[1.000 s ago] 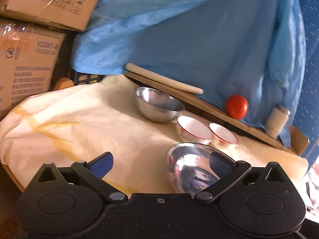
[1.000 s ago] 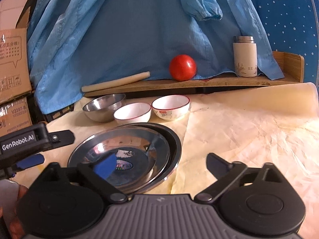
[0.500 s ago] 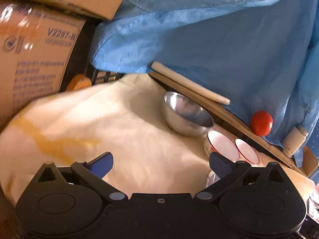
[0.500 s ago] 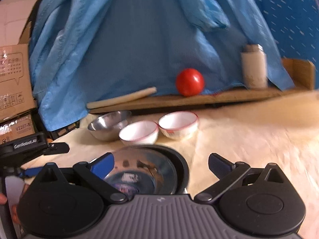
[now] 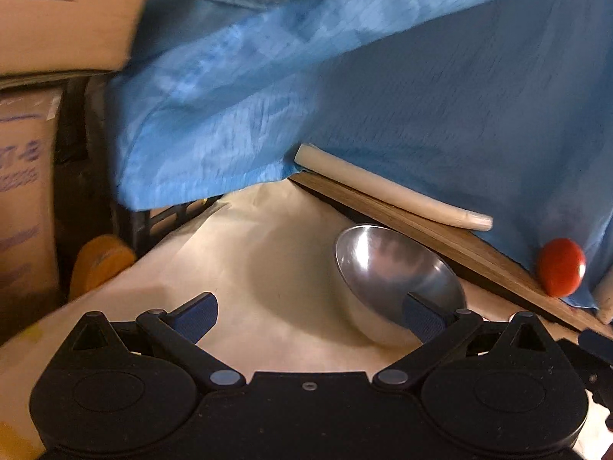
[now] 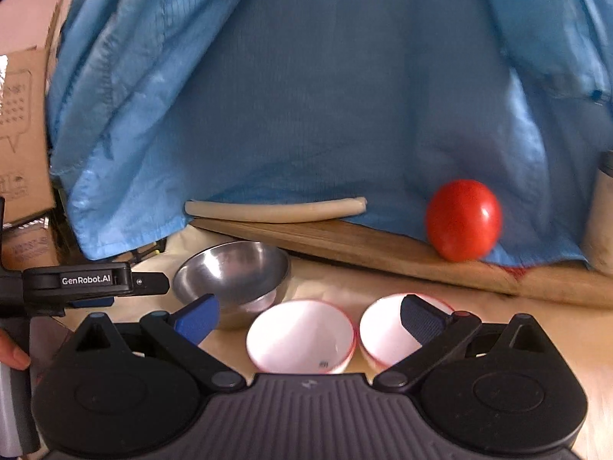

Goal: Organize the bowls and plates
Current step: 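Move both grippers to the steel mixing bowl and close them on its rim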

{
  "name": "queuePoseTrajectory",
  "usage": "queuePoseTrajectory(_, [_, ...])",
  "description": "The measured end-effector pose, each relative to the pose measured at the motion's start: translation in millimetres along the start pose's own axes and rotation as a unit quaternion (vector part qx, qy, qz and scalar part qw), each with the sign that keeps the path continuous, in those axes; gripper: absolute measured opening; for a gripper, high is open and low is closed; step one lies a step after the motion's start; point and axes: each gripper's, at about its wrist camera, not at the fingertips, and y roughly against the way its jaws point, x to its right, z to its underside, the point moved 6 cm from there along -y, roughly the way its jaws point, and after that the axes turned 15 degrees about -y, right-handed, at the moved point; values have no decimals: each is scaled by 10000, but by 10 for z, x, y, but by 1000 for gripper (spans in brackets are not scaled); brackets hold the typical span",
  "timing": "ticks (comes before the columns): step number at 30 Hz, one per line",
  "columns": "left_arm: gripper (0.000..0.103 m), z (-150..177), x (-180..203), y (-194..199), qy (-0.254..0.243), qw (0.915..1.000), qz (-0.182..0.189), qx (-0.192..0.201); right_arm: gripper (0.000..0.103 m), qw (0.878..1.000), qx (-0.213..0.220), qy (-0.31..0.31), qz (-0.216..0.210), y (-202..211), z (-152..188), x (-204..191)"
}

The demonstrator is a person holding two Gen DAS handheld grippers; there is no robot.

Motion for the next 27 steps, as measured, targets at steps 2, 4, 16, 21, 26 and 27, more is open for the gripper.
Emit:
queuePoseTrajectory(2, [102, -35, 7, -81, -74, 10000, -34, -33, 103, 9999, -116, 71, 3, -138, -24, -20])
queuePoseTrajectory(4, [102, -69, 17, -155, -178, 9998, -68, -52, 103, 9997, -215, 129, 21, -241, -38, -35])
queuePoseTrajectory(16, [102, -94, -70, -420, -196, 9994, -277, -117, 102, 9960, -857, 157, 185, -838, -210, -189])
queuePoseTrajectory(21, [102, -82, -87, -423, -177, 9993, -305, -126, 102, 9951, -961, 124, 211, -986, -243, -286])
queuePoseTrajectory(26, [101, -89, -83, -446, -178, 9992, -332, -99, 90, 9952, -968, -8, 123, -1044, -236, -264])
queuePoseTrajectory(27, [100, -92, -83, -443, -190, 9992, -329, -87, 86, 9951, -979, -21, 99, -1057, -223, -253])
